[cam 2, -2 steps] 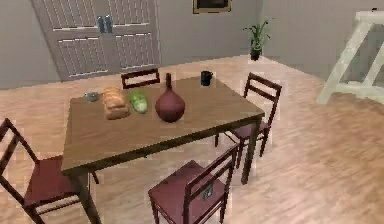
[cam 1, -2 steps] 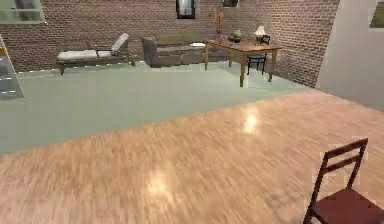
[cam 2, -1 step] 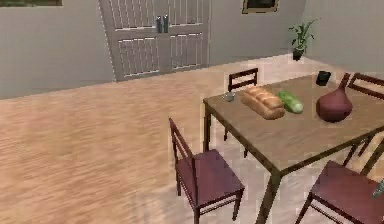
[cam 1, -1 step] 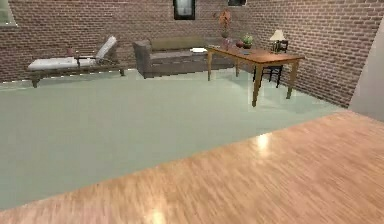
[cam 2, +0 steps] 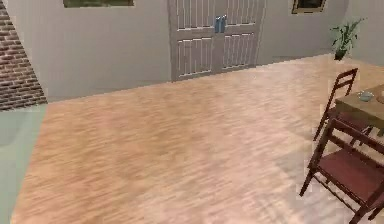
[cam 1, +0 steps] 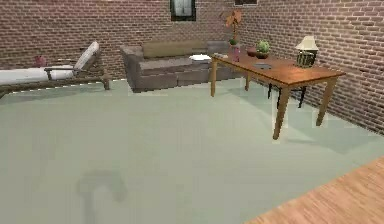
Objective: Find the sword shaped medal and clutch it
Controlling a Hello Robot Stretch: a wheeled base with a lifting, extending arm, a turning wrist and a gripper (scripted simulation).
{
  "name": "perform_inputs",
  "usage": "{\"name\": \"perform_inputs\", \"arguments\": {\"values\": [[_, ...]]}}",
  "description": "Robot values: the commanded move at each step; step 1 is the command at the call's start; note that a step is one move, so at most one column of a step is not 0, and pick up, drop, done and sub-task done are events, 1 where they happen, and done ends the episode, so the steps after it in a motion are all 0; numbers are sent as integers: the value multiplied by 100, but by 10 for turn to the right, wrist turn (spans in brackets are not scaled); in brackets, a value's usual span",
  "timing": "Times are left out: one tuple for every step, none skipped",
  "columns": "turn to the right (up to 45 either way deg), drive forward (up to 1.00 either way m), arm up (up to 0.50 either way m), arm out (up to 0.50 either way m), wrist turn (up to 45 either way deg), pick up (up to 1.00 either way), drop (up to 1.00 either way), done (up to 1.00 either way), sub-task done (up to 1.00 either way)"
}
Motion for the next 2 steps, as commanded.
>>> {"name": "perform_inputs", "arguments": {"values": [[0, 100, 0, 0, 0, 0, 0, 0, 0], [0, 100, 0, 0, 0, 0, 0, 0, 0]]}}
